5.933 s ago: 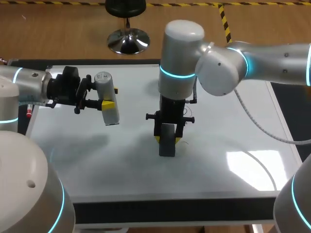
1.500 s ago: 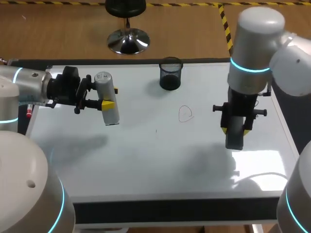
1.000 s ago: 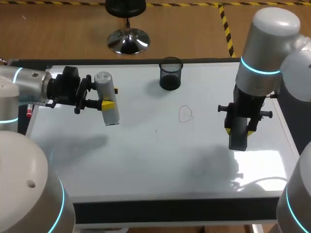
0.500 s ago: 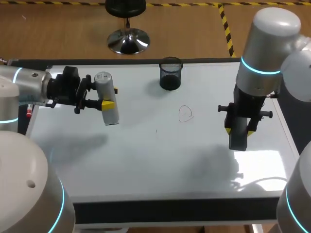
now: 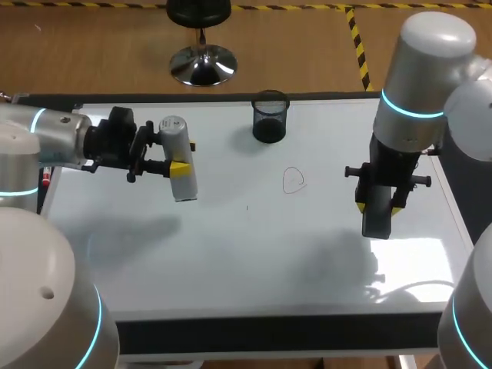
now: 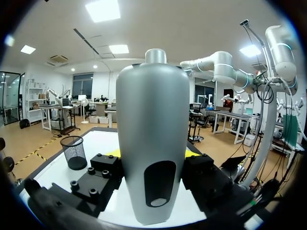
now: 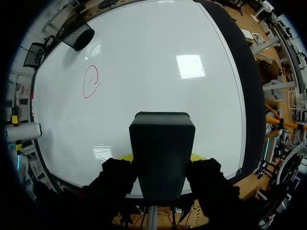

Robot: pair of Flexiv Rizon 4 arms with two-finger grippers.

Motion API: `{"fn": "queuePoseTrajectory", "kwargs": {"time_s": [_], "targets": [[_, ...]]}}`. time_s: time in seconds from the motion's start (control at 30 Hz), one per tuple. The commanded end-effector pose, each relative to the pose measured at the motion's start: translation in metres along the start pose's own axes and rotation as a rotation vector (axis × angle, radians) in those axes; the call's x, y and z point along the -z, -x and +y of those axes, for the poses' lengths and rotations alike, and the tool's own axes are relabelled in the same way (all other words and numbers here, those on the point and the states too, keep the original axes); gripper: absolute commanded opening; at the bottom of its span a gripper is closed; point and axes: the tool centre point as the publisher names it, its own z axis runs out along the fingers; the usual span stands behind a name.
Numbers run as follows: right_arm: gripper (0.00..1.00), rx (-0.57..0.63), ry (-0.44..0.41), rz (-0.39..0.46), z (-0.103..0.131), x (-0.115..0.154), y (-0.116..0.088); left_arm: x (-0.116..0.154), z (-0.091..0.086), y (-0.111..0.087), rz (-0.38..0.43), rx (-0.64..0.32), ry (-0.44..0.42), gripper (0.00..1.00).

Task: Pick up the inspection probe, press it on each red-marked spot on the whiteboard one by one, put down the probe, pick up the eraser, and wipe off all the red marks.

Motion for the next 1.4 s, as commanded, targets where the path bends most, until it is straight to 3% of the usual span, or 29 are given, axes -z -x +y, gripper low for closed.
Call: {"fn": "queuePoseTrajectory", "kwargs": {"time_s": [0.03,0.5,1.4], "targets": [[0.0,0.001,0.001,0.003,0.0,0.001,0.001,-0.015,0.004,0.009,0.016,-0.003,-0.009,0.0],[0.0,0.001,0.001,0.003,0.0,0.001,0.001,-0.07,0.0,0.017,0.072,-0.027,-0.018,0.0],[0.0,0.001,0.001,0.003,0.0,0.001,0.001,-0.146,-0.023,0.056,0.055,-0.047,-0.063,0.0]]}}
